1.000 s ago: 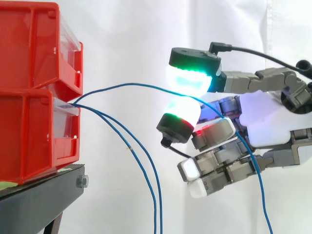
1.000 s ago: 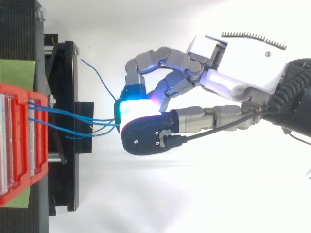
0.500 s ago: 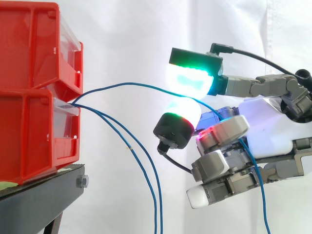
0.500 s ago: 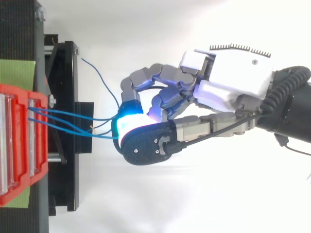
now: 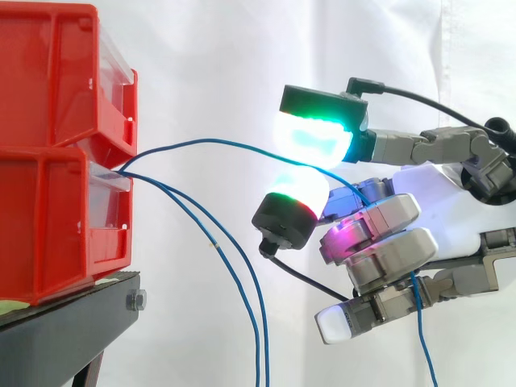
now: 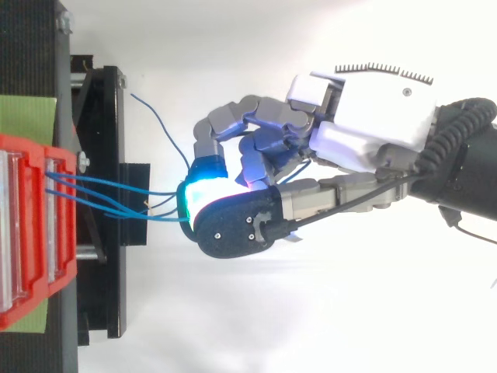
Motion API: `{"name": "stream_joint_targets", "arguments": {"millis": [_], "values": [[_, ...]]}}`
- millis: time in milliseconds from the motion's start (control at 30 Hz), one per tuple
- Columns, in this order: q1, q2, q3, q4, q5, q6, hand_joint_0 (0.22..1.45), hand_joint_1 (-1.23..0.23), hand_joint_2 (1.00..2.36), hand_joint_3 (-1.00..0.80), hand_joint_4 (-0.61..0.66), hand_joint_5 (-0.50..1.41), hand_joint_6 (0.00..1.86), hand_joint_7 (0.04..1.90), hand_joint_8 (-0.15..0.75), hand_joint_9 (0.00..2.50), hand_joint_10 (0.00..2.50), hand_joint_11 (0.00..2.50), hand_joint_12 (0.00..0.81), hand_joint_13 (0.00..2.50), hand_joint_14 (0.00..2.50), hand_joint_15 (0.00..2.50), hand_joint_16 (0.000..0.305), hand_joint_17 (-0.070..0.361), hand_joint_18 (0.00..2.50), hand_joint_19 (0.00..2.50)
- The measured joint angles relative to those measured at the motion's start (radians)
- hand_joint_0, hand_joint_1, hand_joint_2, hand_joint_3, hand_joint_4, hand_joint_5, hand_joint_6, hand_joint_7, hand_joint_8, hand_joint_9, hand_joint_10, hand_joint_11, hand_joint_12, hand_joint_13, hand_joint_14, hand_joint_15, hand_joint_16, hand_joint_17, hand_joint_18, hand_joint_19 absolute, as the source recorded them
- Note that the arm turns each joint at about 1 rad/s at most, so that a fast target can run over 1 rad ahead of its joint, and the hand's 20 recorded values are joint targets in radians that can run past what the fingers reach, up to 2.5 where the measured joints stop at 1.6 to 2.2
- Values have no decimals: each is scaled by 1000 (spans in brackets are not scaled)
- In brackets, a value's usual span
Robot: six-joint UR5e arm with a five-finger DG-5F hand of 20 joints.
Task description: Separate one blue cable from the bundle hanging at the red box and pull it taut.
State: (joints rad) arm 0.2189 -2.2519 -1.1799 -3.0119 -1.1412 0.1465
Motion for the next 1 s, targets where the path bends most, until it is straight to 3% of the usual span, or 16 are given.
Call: {"name": "stream_joint_targets", "arguments": {"millis": [333,367,567,767,900,1000], "values": [[-24,0,0,12,-5,-48,662,-691,1013,-324,1,-190,893,1144,241,502,1812,879,300,844,1436,1078,39,87,725,745],[-27,0,0,15,-5,-56,662,-691,1013,-328,1,-191,893,1133,242,478,2005,829,299,842,1448,1071,39,87,731,753],[-38,0,0,36,-1,-110,661,-692,1012,-351,11,-194,893,1104,245,454,2226,790,304,835,1434,1067,39,88,732,732],[-42,0,0,40,33,-208,649,-677,1009,-390,50,-196,892,1093,251,450,2216,791,310,845,1294,1094,40,89,726,720],[-39,0,0,51,40,-238,623,-617,1005,-440,67,-195,897,998,253,453,2211,777,310,861,1195,1121,40,89,725,720],[-36,0,0,58,42,-248,618,-596,1003,-456,77,-190,884,1034,257,467,2174,783,314,869,1159,1123,40,90,725,719]]}}
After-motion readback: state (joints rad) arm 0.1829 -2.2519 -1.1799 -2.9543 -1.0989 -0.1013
